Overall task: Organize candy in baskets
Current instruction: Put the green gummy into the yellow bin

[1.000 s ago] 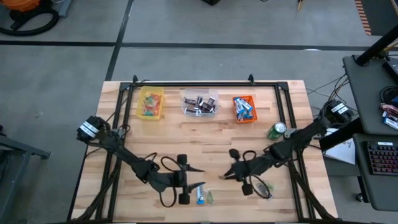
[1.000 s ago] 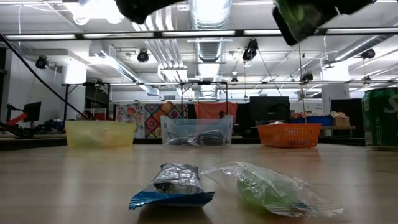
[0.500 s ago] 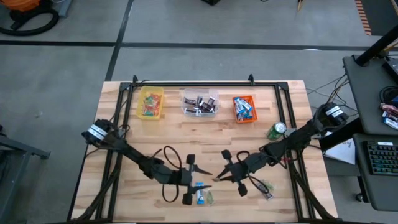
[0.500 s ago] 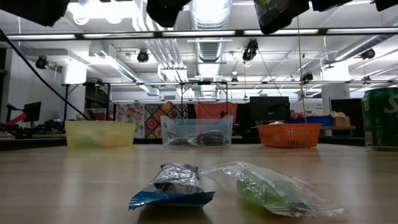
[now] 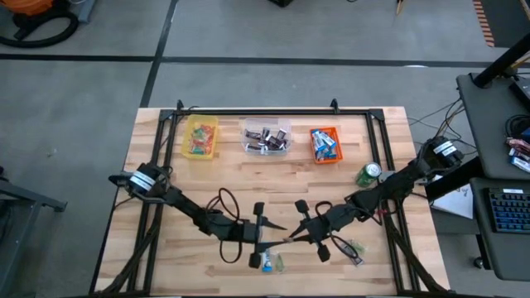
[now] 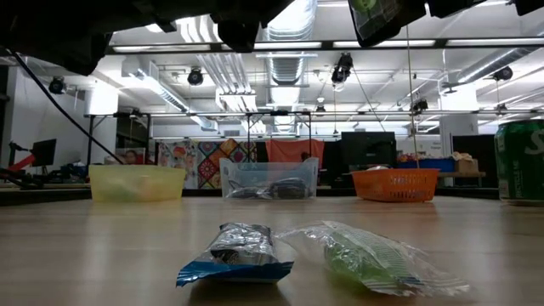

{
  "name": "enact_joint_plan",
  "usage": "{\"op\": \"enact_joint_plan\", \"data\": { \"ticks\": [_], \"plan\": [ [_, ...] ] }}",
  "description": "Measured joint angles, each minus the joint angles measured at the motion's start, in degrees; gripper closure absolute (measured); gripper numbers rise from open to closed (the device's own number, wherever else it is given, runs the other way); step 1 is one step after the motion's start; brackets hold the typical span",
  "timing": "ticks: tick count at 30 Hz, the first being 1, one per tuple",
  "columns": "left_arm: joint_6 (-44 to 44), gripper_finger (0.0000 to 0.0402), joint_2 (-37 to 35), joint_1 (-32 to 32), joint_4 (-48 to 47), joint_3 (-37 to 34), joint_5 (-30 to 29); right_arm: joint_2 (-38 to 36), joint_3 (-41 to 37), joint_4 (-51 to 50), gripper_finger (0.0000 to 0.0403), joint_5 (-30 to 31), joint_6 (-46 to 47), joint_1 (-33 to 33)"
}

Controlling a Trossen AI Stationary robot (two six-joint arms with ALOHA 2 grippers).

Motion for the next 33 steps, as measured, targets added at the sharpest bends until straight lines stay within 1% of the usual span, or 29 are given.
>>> {"op": "enact_joint_plan", "data": {
  "ticks": [7,8,9,11,15,17,19,21,23,24,26,28,29,31,33],
  "plan": [
    [-0.9,0.0379,0.2,0.1,0.0,0.0,0.2,0.0,0.0,0.8,0.0389,0.0,0.7,0.0],
    [-1.1,0.0389,0.1,0.1,-0.1,0.0,0.2,0.0,0.0,0.9,0.0387,0.1,0.8,-0.1],
    [-1.7,0.0394,0.0,0.1,-0.1,0.0,0.2,0.0,0.0,0.9,0.0383,0.1,1.1,-0.1],
    [-2.6,0.0391,-0.4,0.2,-0.4,0.0,-0.1,0.0,0.3,1.0,0.0366,0.1,2.0,-0.2],
    [-2.8,0.0399,-2.1,0.2,-2.2,0.0,-0.6,0.0,1.3,1.4,0.0312,0.4,4.1,-0.5],
    [-2.0,0.0399,-3.3,0.2,-4.8,0.0,-1.2,0.0,1.6,1.2,0.0283,2.1,4.4,-0.5],
    [-1.2,0.04,-5.1,0.2,-9.2,-0.1,-4.0,-0.3,1.8,0.9,0.0256,5.2,5.2,-0.5],
    [-1.5,0.0401,-8.0,0.2,-16.9,-0.1,-8.2,-0.9,1.9,-0.2,0.0234,9.1,6.6,-0.5],
    [-3.3,0.0401,-11.6,0.2,-27.9,-0.1,-13.5,-1.9,1.9,-2.2,0.0216,13.7,8.1,-0.5],
    [-5.3,0.0401,-13.6,0.3,-33.6,-0.1,-16.5,-2.3,1.9,-3.7,0.0208,16.4,9.0,-0.5],
    [-11.8,0.0402,-18.8,0.4,-48.0,0.0,-24.7,-3.2,1.9,-7.4,0.0196,22.2,11.5,-0.5],
    [-21.4,0.0401,-24.6,0.8,-64.9,0.2,-32.2,-4.1,1.9,-10.4,0.0189,26.9,13.9,-0.5],
    [-27.8,0.0401,-27.2,1.2,-74.0,0.2,-35.1,-4.4,1.9,-11.5,0.0186,29.0,14.6,-0.5],
    [-40.7,0.0401,-32.1,2.6,-91.9,0.2,-37.4,-4.5,1.9,-12.3,0.0184,31.3,15.4,-0.5],
    [-53.4,0.0401,-36.0,4.8,-108.8,0.2,-37.7,-4.5,1.9,-12.5,0.0184,31.5,15.5,-0.6]
  ]
}}
